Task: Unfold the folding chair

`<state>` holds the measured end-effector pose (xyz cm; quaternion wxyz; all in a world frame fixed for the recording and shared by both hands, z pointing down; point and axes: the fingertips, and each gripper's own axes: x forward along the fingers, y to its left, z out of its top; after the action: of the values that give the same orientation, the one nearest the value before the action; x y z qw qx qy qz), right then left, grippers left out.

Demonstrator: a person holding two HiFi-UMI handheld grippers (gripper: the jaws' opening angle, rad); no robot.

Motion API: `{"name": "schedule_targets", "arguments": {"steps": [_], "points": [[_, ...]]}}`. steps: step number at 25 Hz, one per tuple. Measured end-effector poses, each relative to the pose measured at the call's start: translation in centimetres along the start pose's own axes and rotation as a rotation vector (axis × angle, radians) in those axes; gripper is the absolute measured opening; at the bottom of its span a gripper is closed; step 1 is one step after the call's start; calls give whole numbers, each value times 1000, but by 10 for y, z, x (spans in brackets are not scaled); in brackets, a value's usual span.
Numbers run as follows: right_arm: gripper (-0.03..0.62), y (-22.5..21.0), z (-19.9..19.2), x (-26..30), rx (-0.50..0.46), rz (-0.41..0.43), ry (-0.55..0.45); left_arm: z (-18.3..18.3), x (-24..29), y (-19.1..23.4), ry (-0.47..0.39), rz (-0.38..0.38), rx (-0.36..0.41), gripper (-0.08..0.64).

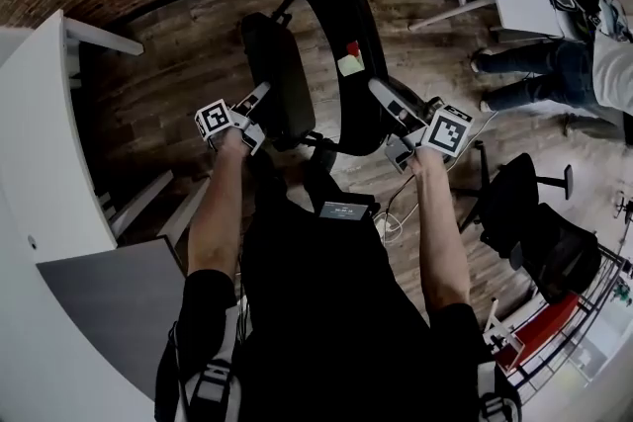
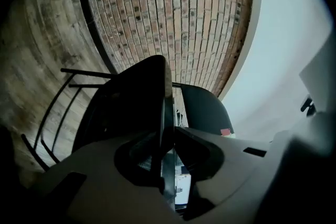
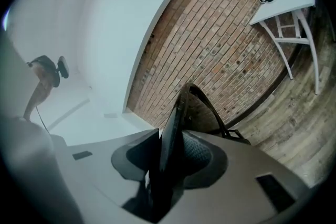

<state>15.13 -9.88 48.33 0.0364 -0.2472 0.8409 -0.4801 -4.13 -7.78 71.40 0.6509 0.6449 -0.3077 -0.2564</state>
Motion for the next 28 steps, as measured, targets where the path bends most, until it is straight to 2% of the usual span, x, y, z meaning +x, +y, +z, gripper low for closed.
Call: {"name": "schedule_targets", "arguments": {"steps": [9, 11, 13, 18, 23, 26, 28], "points": [[133, -12, 8, -9, 28, -2, -51, -1, -7, 12, 57, 398, 389, 175], [132, -18, 9, -13, 28, -13, -55, -3, -15, 16, 50, 469, 432, 194], [131, -21, 12, -13, 1, -30, -48, -2, -26, 18, 11, 515, 423, 196], [132, -24, 16, -18, -21, -40, -42, -3, -30, 18, -5, 504, 397, 195], [133, -35, -15, -32, -174, -186, 96, -4, -25, 20, 6, 466, 384, 195], [121, -40, -16, -35, -166, -241, 114, -2, -26, 22, -8, 444, 372, 202], [115, -44, -17, -36, -145, -258, 113, 3, -35, 25, -30, 470, 386, 209]]}}
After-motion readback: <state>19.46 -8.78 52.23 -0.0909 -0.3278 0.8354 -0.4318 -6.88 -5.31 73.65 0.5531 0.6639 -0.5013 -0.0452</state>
